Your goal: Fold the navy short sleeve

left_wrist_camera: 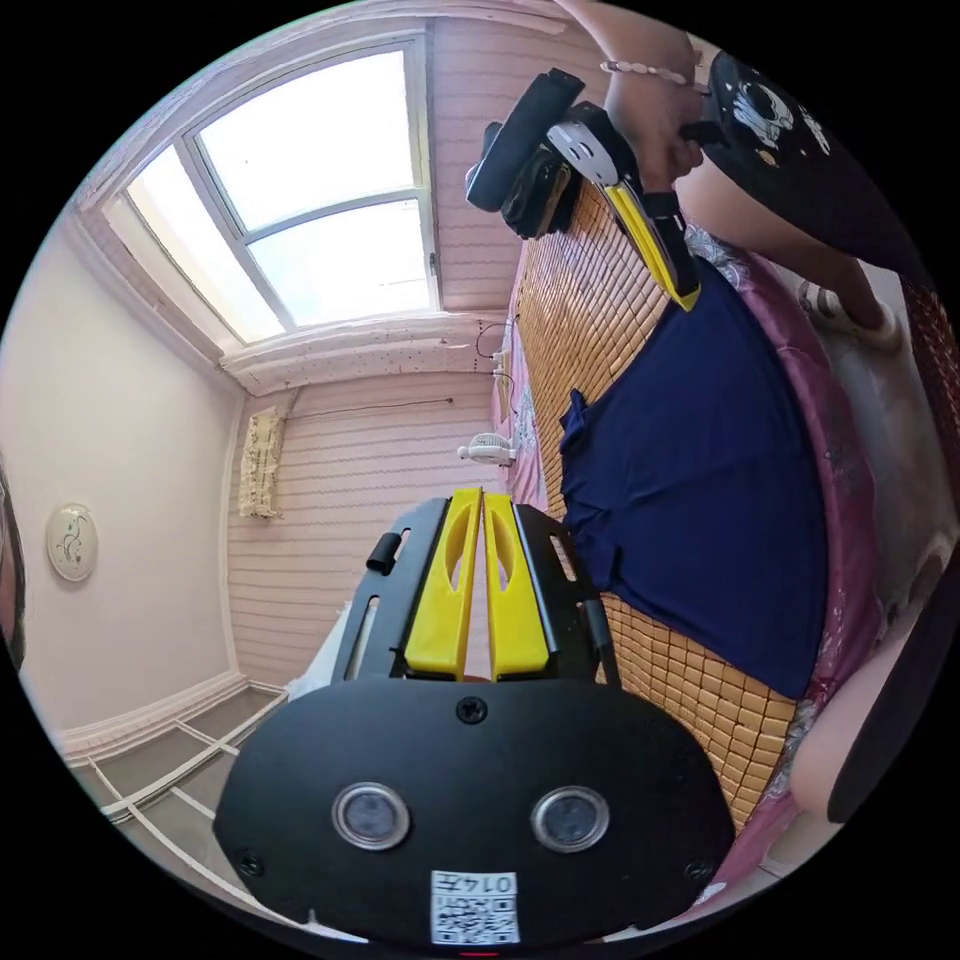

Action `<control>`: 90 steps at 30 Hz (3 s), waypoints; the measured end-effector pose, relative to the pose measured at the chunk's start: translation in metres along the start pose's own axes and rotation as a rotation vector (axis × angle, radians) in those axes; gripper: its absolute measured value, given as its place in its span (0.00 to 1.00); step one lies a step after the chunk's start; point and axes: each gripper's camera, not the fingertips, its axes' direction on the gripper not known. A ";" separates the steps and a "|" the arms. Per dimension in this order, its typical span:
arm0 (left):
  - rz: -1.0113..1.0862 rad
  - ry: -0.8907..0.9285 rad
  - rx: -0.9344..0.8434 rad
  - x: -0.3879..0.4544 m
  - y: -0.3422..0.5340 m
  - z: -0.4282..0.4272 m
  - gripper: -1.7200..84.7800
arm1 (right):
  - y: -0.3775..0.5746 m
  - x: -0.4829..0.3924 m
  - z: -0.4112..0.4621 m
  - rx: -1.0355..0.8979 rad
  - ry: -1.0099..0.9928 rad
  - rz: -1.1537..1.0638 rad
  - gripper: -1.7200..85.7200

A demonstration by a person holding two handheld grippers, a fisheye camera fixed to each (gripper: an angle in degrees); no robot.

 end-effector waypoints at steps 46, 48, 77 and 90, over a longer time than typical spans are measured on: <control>-1.700 1.113 -0.482 -0.139 0.328 0.560 0.01 | -0.547 -0.020 0.118 -0.281 -0.110 -0.406 0.01; -1.758 1.103 -0.484 -0.144 0.342 0.561 0.01 | -0.554 -0.025 0.118 -0.318 -0.079 -0.417 0.01; -1.576 1.184 -0.499 -0.200 0.321 0.593 0.05 | -0.345 0.125 0.003 0.023 0.176 0.182 0.02; -1.200 1.435 -0.212 -0.228 0.091 0.731 0.07 | -0.302 0.273 -0.006 0.075 -0.004 0.541 0.11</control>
